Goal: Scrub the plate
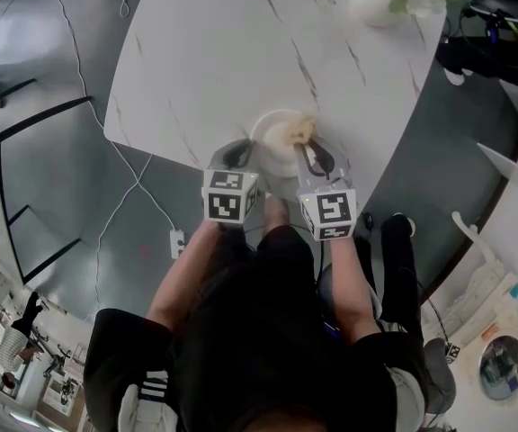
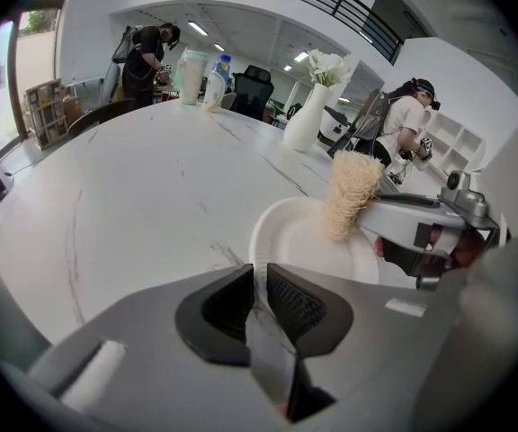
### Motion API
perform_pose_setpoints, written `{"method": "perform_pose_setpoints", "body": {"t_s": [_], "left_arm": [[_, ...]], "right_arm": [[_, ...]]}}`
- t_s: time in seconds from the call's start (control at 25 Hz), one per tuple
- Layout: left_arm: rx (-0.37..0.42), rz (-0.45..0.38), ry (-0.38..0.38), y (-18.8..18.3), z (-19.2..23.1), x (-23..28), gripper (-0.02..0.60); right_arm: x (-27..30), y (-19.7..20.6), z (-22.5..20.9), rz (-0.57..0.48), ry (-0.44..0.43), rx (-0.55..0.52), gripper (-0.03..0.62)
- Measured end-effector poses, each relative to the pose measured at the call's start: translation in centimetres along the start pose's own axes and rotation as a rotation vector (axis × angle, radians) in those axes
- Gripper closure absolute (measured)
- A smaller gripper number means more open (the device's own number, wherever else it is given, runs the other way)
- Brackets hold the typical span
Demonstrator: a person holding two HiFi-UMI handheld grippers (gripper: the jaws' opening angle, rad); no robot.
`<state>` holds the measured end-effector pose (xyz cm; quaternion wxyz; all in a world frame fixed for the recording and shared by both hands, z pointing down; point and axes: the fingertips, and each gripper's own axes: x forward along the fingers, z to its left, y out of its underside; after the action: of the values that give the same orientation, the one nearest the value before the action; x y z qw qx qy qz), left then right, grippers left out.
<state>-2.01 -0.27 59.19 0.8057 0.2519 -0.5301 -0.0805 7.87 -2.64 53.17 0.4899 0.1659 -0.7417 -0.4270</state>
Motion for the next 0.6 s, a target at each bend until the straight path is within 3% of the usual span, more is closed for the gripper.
{"method": "perform_pose_setpoints", "body": {"t_s": [0.6], "left_arm": [[0.003,-0.012,-0.008,-0.1,-0.1,0.0,0.528]], "right_arm": [[-1.7,-0.2,-1.7,-0.013,0.061,-0.001,0.539]]}}
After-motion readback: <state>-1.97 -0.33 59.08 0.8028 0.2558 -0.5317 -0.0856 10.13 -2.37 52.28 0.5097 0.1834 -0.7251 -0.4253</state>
